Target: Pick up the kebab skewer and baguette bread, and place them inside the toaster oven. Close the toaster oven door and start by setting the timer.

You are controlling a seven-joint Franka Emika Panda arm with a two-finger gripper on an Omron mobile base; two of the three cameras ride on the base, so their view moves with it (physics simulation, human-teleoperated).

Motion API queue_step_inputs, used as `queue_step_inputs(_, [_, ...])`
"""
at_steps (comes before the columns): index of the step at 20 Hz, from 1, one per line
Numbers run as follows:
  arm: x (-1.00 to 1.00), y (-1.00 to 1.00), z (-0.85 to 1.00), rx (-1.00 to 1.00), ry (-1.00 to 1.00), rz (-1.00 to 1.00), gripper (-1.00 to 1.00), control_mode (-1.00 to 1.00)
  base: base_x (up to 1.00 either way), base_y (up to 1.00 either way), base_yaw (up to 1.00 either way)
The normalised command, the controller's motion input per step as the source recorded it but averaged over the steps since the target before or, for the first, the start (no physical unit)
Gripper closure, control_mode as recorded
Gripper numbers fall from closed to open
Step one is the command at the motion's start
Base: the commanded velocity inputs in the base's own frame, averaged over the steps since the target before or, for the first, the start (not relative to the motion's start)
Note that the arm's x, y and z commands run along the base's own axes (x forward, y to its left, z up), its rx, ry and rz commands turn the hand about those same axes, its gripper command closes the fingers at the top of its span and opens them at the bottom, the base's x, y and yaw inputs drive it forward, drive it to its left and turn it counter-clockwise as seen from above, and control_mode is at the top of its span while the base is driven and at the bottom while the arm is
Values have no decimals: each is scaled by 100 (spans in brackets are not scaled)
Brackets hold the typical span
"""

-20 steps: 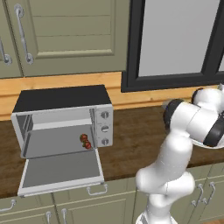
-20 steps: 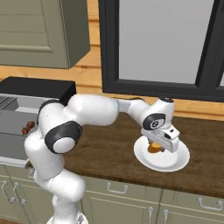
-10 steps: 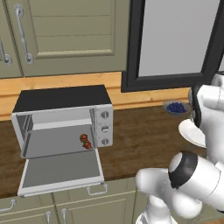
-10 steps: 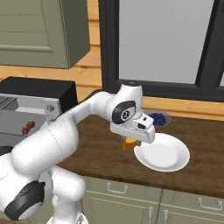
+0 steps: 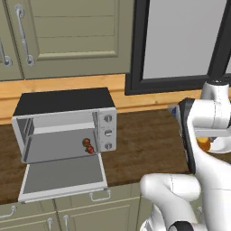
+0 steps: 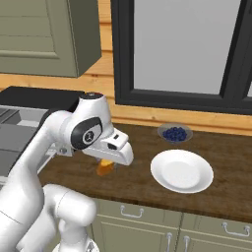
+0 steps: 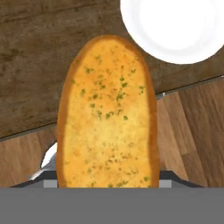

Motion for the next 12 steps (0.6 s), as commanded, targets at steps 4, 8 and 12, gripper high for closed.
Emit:
queue_step_inputs(4, [-1,100,19,0,0,-6,100,-100,0,0,0])
queue_step_inputs(8, [0,100,1,0,0,-4,100,-100,0,0,0])
queue_step_inputs(12, [3,100,0,0,0,0,100,-100,0,0,0])
